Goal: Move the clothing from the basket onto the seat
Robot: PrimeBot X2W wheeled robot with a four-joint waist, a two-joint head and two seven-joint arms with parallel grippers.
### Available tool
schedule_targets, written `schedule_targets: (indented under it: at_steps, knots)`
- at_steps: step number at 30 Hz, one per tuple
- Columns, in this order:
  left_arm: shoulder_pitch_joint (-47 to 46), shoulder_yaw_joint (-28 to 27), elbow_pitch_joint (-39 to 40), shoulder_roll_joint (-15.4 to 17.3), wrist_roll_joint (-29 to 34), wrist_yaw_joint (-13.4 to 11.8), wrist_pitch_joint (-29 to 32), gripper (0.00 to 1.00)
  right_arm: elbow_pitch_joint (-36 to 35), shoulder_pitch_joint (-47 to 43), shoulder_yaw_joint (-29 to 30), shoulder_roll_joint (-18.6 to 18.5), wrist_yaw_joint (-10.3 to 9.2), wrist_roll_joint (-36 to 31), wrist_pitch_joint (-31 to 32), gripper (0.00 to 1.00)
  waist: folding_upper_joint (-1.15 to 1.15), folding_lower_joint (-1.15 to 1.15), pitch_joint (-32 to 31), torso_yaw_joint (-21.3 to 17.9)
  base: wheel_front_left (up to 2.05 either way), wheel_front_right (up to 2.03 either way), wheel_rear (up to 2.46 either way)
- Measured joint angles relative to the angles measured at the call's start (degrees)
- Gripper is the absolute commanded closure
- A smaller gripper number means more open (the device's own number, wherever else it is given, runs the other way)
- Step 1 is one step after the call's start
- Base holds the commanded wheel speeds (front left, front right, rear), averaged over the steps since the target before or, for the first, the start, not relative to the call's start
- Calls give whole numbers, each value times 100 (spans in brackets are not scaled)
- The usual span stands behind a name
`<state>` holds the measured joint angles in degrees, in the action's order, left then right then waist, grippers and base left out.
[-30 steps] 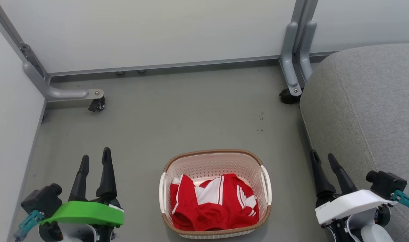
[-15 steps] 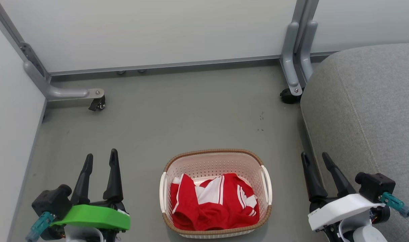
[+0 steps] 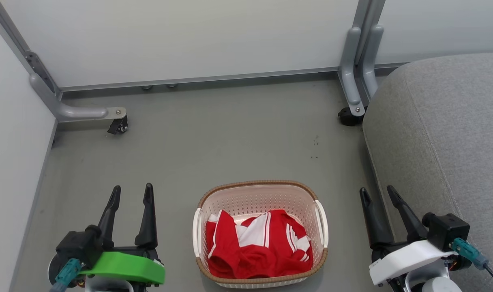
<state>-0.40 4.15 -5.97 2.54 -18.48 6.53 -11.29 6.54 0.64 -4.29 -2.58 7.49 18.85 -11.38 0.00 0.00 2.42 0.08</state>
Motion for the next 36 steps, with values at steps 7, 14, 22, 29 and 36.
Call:
schedule_targets:
  at_steps: [7,14,22,29,36]
  knots:
    - [42,67,18,3,336,2,-97,0,-48,-19,-20,-3,0,-282,-78,0,0,0,-26,2,0,0,0]
    - [49,69,48,7,612,9,-174,0,-69,-34,36,-4,1,-476,-164,0,0,0,-3,-2,0,0,0]
    - [107,66,87,11,923,9,-266,0,-92,-92,59,-9,1,-753,-254,0,0,0,-20,-28,0,0,0]
    - [150,99,123,12,1203,1,-341,0,-120,-119,34,-11,2,-1060,-326,0,0,0,-26,-54,0,0,0]
    - [165,147,115,13,1319,-44,-375,0,-141,-147,45,-13,3,-1238,-363,0,0,0,-35,-36,0,0,0]
